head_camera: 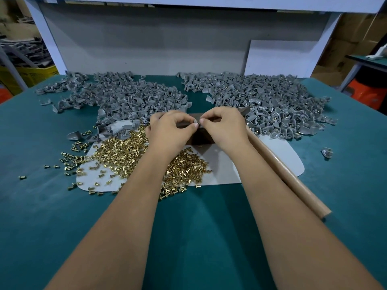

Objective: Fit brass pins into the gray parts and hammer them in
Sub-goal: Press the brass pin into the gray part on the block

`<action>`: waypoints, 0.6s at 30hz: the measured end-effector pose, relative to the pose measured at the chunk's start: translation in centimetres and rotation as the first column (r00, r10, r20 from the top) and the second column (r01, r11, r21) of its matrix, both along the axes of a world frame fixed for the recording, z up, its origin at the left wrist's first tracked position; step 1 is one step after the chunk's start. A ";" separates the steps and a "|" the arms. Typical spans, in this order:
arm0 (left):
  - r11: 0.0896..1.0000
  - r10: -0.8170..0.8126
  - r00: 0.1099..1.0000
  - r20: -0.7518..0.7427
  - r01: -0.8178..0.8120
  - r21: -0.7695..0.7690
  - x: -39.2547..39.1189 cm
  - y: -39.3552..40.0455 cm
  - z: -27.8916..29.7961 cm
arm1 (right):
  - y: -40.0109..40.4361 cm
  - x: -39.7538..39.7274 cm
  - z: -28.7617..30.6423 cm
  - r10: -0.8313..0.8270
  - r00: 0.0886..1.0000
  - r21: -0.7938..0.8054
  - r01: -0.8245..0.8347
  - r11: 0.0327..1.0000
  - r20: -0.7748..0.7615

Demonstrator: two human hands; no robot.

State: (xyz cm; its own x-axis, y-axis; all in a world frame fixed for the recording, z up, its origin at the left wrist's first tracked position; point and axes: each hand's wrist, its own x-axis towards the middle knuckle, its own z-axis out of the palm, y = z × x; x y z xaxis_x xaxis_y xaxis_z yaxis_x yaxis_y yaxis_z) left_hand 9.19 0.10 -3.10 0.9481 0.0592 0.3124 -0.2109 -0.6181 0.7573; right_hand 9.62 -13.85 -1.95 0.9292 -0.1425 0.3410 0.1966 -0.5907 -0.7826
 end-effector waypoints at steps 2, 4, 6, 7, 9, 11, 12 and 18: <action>1.000 -0.005 1.000 0.007 0.005 0.001 0.0 0.0 0.0 | 0.1 0.1 0.0 -0.012 1.000 -0.027 0.012 1.000 -0.002; 1.000 0.000 1.000 0.015 -0.001 0.001 0.0 -0.1 0.0 | 0.3 0.3 0.0 -0.030 1.000 -0.057 0.031 0.998 0.006; 1.000 0.016 1.000 0.016 -0.016 -0.001 0.0 -0.2 -0.1 | 0.4 0.4 0.0 -0.052 0.998 -0.090 0.053 0.994 0.018; 1.000 0.025 1.000 0.017 -0.025 -0.001 0.0 -0.3 -0.1 | 0.5 0.4 0.0 -0.062 0.998 -0.108 0.064 0.992 0.026; 0.999 0.034 0.999 0.012 -0.034 0.000 0.0 -0.3 -0.1 | 0.7 0.4 -0.2 -0.076 0.996 -0.131 0.081 0.988 0.041; 0.999 0.035 0.999 0.004 -0.035 0.002 0.0 -0.2 -0.2 | 0.9 0.3 -0.4 -0.082 0.995 -0.136 0.089 0.987 0.054; 0.999 0.037 0.999 0.000 -0.037 0.002 0.0 -0.3 -0.1 | 0.9 0.2 -0.4 -0.083 0.995 -0.139 0.090 0.986 0.060; 0.999 0.039 0.999 -0.002 -0.039 -0.004 0.1 -0.4 -0.1 | 0.8 0.0 -0.2 -0.066 0.996 -0.181 0.077 0.981 0.065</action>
State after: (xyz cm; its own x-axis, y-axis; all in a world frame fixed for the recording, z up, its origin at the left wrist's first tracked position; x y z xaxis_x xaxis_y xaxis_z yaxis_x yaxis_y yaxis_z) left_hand 9.30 -0.26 -3.22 0.9457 0.0979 0.3100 -0.1848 -0.6225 0.7605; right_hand 9.67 -13.01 -2.13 0.8965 -0.1380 0.4210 0.1910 -0.7369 -0.6485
